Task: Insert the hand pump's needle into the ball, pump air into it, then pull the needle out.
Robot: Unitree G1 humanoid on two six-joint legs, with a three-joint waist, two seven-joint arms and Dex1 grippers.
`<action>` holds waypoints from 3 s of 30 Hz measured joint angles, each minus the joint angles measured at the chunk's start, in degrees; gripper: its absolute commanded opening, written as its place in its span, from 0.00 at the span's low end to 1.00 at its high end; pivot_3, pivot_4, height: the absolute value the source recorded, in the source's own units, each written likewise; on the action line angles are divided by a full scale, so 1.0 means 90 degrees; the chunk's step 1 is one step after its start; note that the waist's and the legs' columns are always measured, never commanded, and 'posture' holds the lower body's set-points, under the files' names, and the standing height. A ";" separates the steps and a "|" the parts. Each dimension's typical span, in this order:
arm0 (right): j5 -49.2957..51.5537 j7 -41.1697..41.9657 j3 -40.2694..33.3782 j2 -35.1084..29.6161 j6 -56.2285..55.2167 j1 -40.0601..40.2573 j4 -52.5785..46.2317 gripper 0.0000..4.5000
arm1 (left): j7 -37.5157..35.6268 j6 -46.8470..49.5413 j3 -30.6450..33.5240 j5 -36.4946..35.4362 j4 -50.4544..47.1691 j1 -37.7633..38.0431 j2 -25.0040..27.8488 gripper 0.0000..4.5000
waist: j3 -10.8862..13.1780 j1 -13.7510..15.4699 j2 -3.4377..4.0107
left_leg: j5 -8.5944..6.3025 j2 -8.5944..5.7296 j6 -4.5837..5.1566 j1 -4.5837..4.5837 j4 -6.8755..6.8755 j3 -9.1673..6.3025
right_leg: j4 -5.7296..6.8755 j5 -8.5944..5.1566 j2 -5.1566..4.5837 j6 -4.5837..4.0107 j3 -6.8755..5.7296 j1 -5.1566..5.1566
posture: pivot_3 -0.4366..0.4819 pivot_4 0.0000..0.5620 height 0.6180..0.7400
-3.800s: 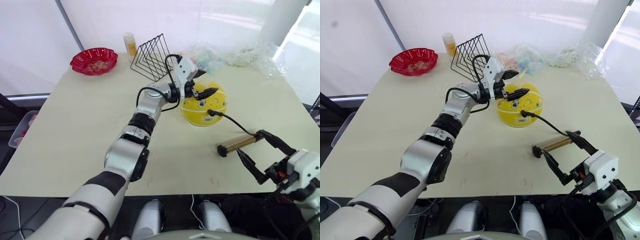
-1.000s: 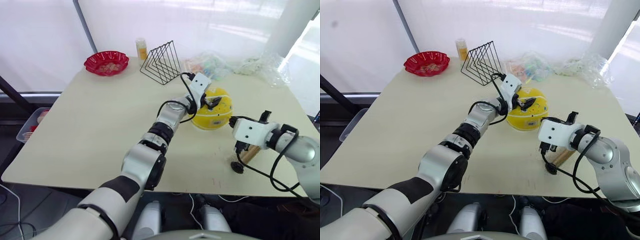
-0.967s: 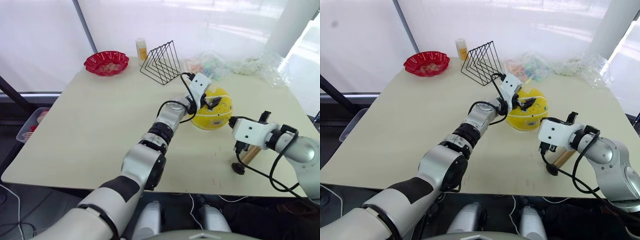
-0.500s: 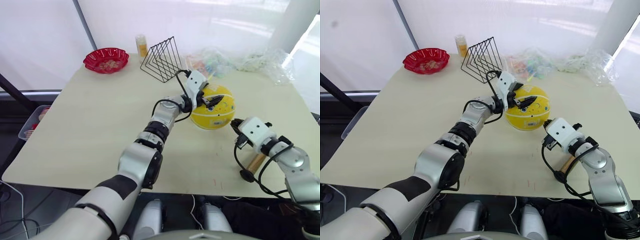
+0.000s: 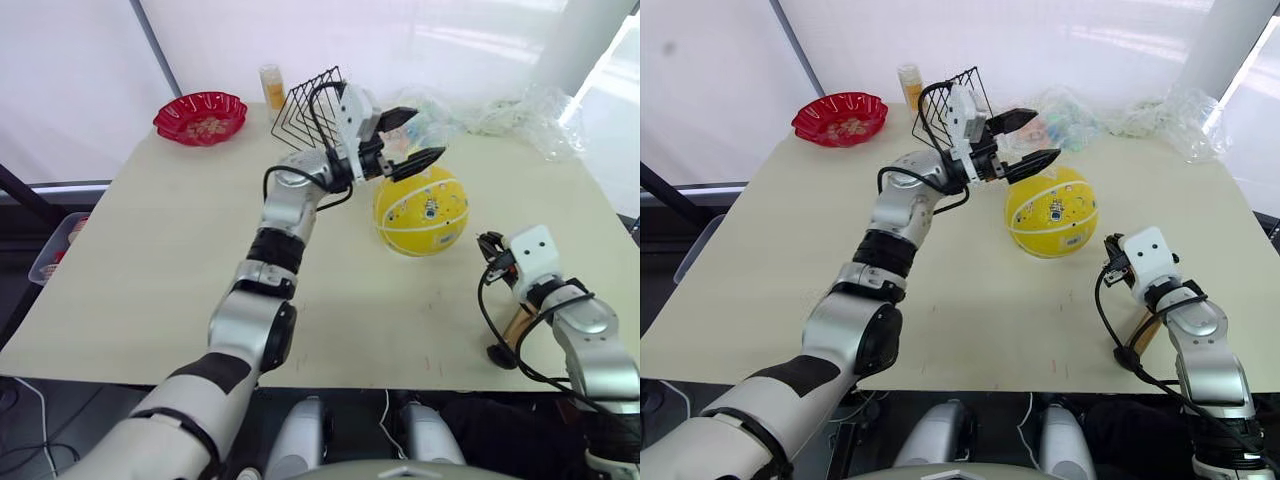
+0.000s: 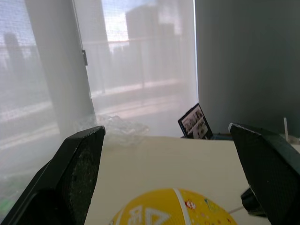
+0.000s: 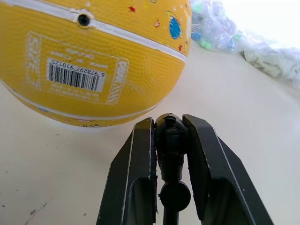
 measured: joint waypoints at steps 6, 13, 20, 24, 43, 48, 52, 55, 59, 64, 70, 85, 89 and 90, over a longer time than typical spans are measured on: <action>0.0238 -0.0125 -0.0169 0.0062 -0.0148 -0.0159 0.0467 0.08 | -0.1141 0.0962 -0.0084 -0.0692 -0.1926 0.1307 0.1252 1.00 | 0.0015 -0.0002 0.0024 | 0.0002 -0.0002 -0.0003 0.0009 0.0001 0.0025 | 0.0021 0.0001 0.0001 0.0001 0.0041 -0.0012 | 0.48 0.27 0.97; 0.0423 -0.0126 -0.0395 0.0005 -0.0286 -0.0296 0.1052 0.08 | -0.1931 0.1845 0.0105 -0.1484 -0.3486 0.3171 0.2749 1.00 | 0.0023 -0.0081 0.0027 | 0.0001 0.0003 -0.0003 0.0005 0.0000 0.0029 | 0.0049 -0.0001 0.0005 -0.0001 0.0054 -0.0035 | 0.48 0.27 0.97; 0.0876 -0.0186 -0.0569 0.0163 -0.0175 -0.0512 0.1108 0.08 | -0.2043 0.2050 0.0259 -0.1951 -0.4287 0.4012 0.3250 1.00 | 0.0024 -0.0068 0.0028 | 0.0000 0.0005 0.0004 0.0018 0.0005 0.0030 | 0.0082 -0.0001 0.0007 -0.0006 0.0065 -0.0038 | 0.48 0.27 0.97; 0.1532 -0.0413 -0.0864 0.0497 0.0277 -0.1041 0.1110 0.08 | -0.1975 0.2151 0.0403 -0.2213 -0.4655 0.4359 0.3322 1.00 | 0.0028 -0.0120 0.0033 | 0.0005 0.0009 0.0001 0.0019 0.0005 0.0031 | 0.0093 0.0000 0.0010 -0.0009 0.0067 -0.0044 | 0.48 0.27 0.97; 0.2321 -0.0897 -0.0732 0.0352 0.1071 -0.2505 0.0655 0.08 | -0.1644 0.2184 0.0422 -0.2485 -0.5012 0.4611 0.3402 1.00 | 0.0033 -0.0117 0.0041 | 0.0004 0.0004 0.0003 0.0005 0.0004 0.0043 | 0.0093 0.0000 0.0009 -0.0008 0.0076 -0.0065 | 0.48 0.27 0.97; 0.2052 -0.0642 -0.0560 -0.0024 0.1104 -0.1897 0.0761 0.08 | -0.1614 0.2181 0.0435 -0.2495 -0.5019 0.4624 0.3412 1.00 | 0.0033 -0.0123 0.0041 | 0.0004 0.0004 0.0003 0.0005 0.0004 0.0045 | 0.0092 0.0000 0.0009 -0.0008 0.0078 -0.0066 | 0.48 0.27 0.97; 0.2073 -0.0349 -0.0562 -0.0261 0.1116 -0.1434 0.0631 0.38 | -0.1641 0.2149 0.0464 -0.2595 -0.5026 0.4683 0.3430 1.00 | 0.0033 -0.0130 0.0042 | 0.0004 0.0006 0.0003 0.0007 0.0004 0.0046 | 0.0093 0.0000 0.0009 -0.0008 0.0080 -0.0065 | 0.48 0.27 0.97; 0.2162 -0.0170 -0.0590 -0.0406 0.1132 -0.1246 0.0432 0.70 | -0.1675 0.2122 0.0487 -0.2607 -0.5025 0.4713 0.3453 1.00 | 0.0033 -0.0131 0.0042 | 0.0004 0.0007 0.0003 0.0008 0.0004 0.0046 | 0.0094 0.0000 0.0010 -0.0008 0.0080 -0.0065 | 0.48 0.27 0.97; 0.2411 0.0107 -0.0678 -0.0633 0.1271 -0.0942 0.0036 0.97 | -0.1718 0.2100 0.0549 -0.2665 -0.5026 0.4822 0.3475 1.00 | 0.0035 -0.0117 0.0043 | 0.0004 0.0008 0.0004 0.0005 0.0004 0.0045 | 0.0092 0.0000 0.0010 -0.0008 0.0079 -0.0066 | 0.48 0.27 0.97; 0.3018 0.0645 -0.0927 -0.0983 0.1550 -0.0552 -0.0518 0.97 | -0.1770 0.2013 0.0661 -0.2677 -0.5025 0.4868 0.3508 1.00 | 0.0037 -0.0098 0.0042 | 0.0003 0.0007 0.0005 0.0006 0.0004 0.0046 | 0.0089 0.0000 0.0009 -0.0007 0.0080 -0.0064 | 0.48 0.27 0.97; 0.3962 0.1273 -0.1195 -0.1375 0.2037 0.0005 -0.1196 0.97 | -0.1773 0.2002 0.0665 -0.2685 -0.5024 0.4948 0.3518 1.00 | 0.0039 -0.0097 0.0039 | 0.0003 0.0012 0.0005 0.0008 0.0004 0.0045 | 0.0090 0.0000 0.0012 -0.0008 0.0079 -0.0063 | 0.48 0.27 0.97; 0.4272 0.1588 -0.1595 -0.1576 0.1551 0.0729 -0.1387 0.97 | -0.1769 0.1860 0.0718 -0.2679 -0.4992 0.5199 0.3553 1.00 | 0.0043 -0.0062 0.0030 | 0.0003 0.0013 0.0005 0.0006 0.0004 0.0048 | 0.0086 -0.0001 0.0012 -0.0008 0.0081 -0.0064 | 0.48 0.27 0.97; 0.3636 0.1760 -0.1581 -0.1282 0.0672 0.1204 -0.0765 0.97 | -0.1639 0.1680 0.0852 -0.2574 -0.4969 0.5521 0.3561 1.00 | 0.0044 -0.0065 0.0031 | 0.0003 0.0013 0.0005 0.0009 0.0004 0.0052 | 0.0087 -0.0001 0.0012 -0.0007 0.0083 -0.0064 | 0.48 0.27 0.97; 0.3446 0.1850 -0.1578 -0.1244 0.0386 0.1315 -0.0606 0.97 | -0.1598 0.1585 0.0925 -0.2528 -0.4962 0.5605 0.3561 1.00 | 0.0044 -0.0065 0.0031 | 0.0003 0.0014 0.0005 0.0010 0.0004 0.0052 | 0.0088 -0.0001 0.0013 -0.0007 0.0084 -0.0063 | 0.48 0.27 0.97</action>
